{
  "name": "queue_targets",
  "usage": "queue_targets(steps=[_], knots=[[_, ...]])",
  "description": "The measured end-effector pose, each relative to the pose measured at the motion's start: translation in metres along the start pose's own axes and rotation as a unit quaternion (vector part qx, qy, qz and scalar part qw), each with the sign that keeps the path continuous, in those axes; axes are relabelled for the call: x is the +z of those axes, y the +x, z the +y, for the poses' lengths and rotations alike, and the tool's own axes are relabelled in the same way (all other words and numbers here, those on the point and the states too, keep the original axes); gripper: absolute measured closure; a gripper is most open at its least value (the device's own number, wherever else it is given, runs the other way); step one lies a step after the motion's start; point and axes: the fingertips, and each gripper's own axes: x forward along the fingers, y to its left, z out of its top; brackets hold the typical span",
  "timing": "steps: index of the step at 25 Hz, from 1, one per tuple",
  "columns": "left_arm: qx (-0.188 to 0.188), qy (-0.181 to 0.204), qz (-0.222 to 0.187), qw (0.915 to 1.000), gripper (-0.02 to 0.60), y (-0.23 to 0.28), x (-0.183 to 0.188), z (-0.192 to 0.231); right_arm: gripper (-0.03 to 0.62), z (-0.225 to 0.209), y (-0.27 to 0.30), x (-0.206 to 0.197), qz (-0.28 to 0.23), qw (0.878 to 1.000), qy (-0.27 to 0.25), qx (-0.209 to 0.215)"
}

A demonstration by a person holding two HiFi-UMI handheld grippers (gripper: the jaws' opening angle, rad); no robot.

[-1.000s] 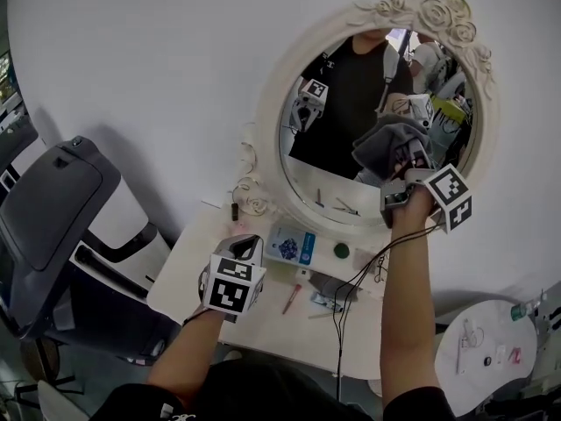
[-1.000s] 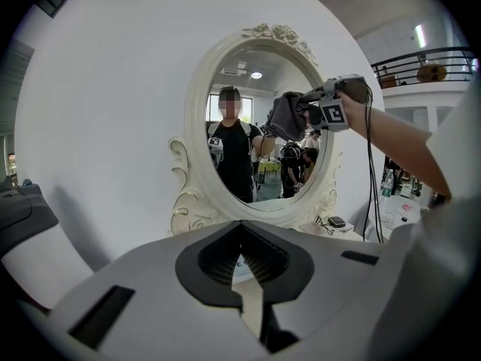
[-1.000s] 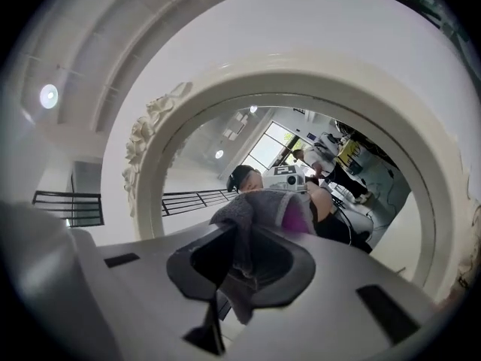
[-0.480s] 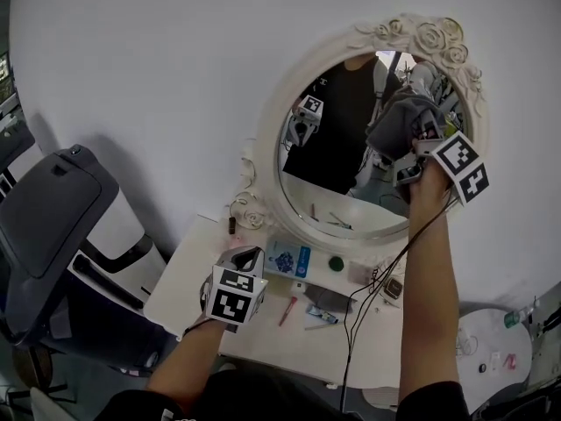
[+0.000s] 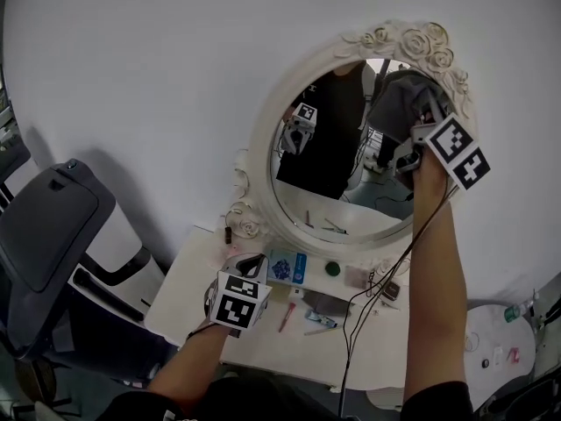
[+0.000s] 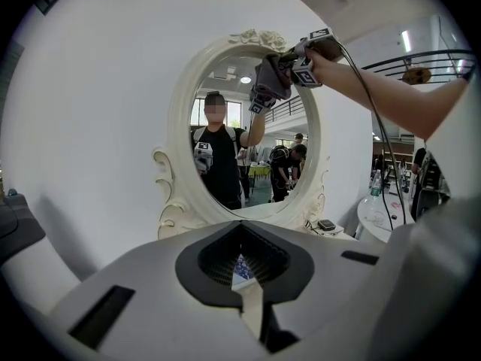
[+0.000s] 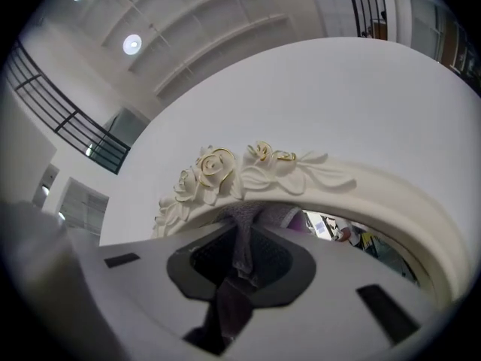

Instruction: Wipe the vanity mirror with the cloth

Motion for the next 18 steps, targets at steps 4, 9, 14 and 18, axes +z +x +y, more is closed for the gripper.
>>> queue_targets(steps=[4, 9, 14, 18], knots=[[0.0, 0.005, -0.024, 0.9997, 0.577, 0.004, 0.016, -0.005, 0.54, 0.006, -0.039, -0.016, -0.016, 0.993, -0.116, -0.006], [-0.031, 0.015, -0.044, 0.9984, 0.577, 0.011, 0.035, -0.029, 0.54, 0.024, -0.118, -0.062, -0.011, 0.973, -0.229, -0.008], [-0.065, 0.033, -0.07, 0.9949, 0.577, 0.008, 0.055, -0.057, 0.542, 0.022, -0.206, -0.135, 0.058, 0.973, -0.222, -0.004], [-0.09, 0.044, -0.07, 0.9925, 0.577, 0.001, 0.048, -0.076, 0.542, 0.012, -0.269, -0.187, 0.121, 0.981, -0.148, -0.031]])
